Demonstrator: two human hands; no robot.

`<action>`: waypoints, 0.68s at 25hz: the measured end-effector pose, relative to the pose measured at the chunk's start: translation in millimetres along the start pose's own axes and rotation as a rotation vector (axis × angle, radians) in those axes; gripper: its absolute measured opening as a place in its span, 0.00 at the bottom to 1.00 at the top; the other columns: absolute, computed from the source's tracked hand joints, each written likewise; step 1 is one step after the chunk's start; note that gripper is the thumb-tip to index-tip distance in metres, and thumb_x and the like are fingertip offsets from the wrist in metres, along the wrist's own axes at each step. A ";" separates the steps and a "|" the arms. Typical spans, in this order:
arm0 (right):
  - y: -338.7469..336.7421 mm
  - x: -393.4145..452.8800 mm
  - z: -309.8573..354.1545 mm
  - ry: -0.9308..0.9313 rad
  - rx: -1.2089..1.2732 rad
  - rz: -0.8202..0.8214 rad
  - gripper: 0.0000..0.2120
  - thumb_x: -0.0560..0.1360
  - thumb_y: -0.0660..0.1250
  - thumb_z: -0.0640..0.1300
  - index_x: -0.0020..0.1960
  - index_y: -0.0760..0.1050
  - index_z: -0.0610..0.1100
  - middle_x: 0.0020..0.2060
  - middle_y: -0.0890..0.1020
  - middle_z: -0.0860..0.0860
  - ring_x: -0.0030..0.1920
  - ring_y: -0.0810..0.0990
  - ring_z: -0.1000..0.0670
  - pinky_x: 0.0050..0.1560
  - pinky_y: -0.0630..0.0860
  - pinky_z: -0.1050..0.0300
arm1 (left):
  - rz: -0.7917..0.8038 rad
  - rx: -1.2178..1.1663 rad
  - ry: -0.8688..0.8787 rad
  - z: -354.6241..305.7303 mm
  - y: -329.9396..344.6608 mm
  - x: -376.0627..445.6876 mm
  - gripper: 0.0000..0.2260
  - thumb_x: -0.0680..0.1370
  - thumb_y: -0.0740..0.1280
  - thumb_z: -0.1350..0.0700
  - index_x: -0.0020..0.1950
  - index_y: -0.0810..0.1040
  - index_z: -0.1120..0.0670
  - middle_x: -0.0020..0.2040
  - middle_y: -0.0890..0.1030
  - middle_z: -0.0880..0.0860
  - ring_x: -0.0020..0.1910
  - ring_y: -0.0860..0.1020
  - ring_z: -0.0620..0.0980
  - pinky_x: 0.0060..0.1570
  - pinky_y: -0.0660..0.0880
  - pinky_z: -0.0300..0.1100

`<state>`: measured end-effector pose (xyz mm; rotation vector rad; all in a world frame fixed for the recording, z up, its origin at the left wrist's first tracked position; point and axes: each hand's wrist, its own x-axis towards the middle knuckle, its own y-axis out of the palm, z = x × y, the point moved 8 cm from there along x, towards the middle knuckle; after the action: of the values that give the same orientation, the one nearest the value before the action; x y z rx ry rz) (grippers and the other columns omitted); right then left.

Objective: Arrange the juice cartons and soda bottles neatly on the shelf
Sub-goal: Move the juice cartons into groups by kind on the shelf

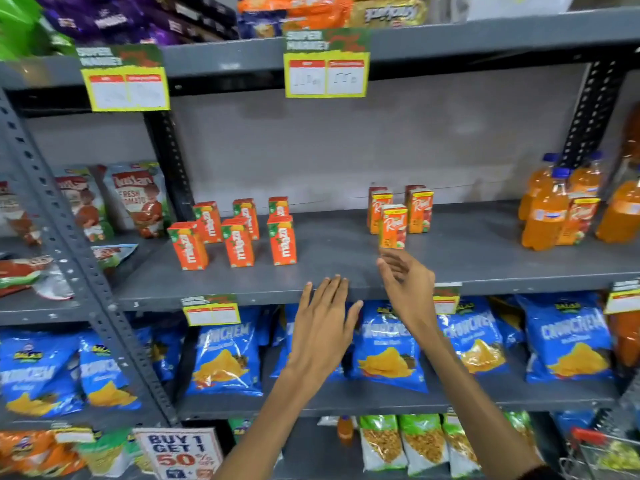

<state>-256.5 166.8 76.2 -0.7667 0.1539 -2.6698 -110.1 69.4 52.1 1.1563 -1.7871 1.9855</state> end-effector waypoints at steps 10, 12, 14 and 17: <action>-236.4 75.7 -85.3 0.040 -0.156 -0.307 0.10 0.77 0.68 0.39 0.58 0.78 0.40 0.49 0.84 0.47 0.49 0.83 0.49 0.52 0.75 0.62 | -0.021 -0.078 0.033 -183.2 47.0 42.8 0.26 0.82 0.55 0.43 0.72 0.75 0.59 0.71 0.77 0.55 0.70 0.75 0.53 0.70 0.70 0.57; -266.1 90.0 -104.8 0.096 -0.180 -0.401 0.13 0.76 0.68 0.38 0.59 0.76 0.38 0.53 0.83 0.42 0.55 0.82 0.42 0.56 0.75 0.54 | -0.012 -0.051 0.045 -203.8 55.7 50.5 0.27 0.82 0.55 0.43 0.73 0.73 0.60 0.71 0.77 0.56 0.71 0.75 0.54 0.70 0.70 0.57; -285.5 100.4 -116.2 0.163 -0.235 -0.482 0.17 0.75 0.68 0.35 0.62 0.72 0.36 0.59 0.77 0.37 0.62 0.75 0.37 0.61 0.71 0.46 | 0.022 -0.030 0.031 -212.0 66.2 59.0 0.28 0.83 0.54 0.43 0.73 0.73 0.61 0.71 0.76 0.57 0.71 0.74 0.55 0.71 0.69 0.57; -297.9 117.0 -126.4 0.266 -0.340 -0.505 0.25 0.74 0.68 0.35 0.69 0.65 0.34 0.66 0.69 0.34 0.66 0.68 0.32 0.65 0.65 0.41 | 0.041 0.026 0.019 -211.6 78.2 62.2 0.27 0.83 0.54 0.43 0.73 0.72 0.61 0.71 0.77 0.58 0.71 0.75 0.55 0.72 0.69 0.57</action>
<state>-507.8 401.7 86.4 -0.6002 0.5608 -3.2752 -284.6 225.3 48.3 1.1132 -1.7945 2.0422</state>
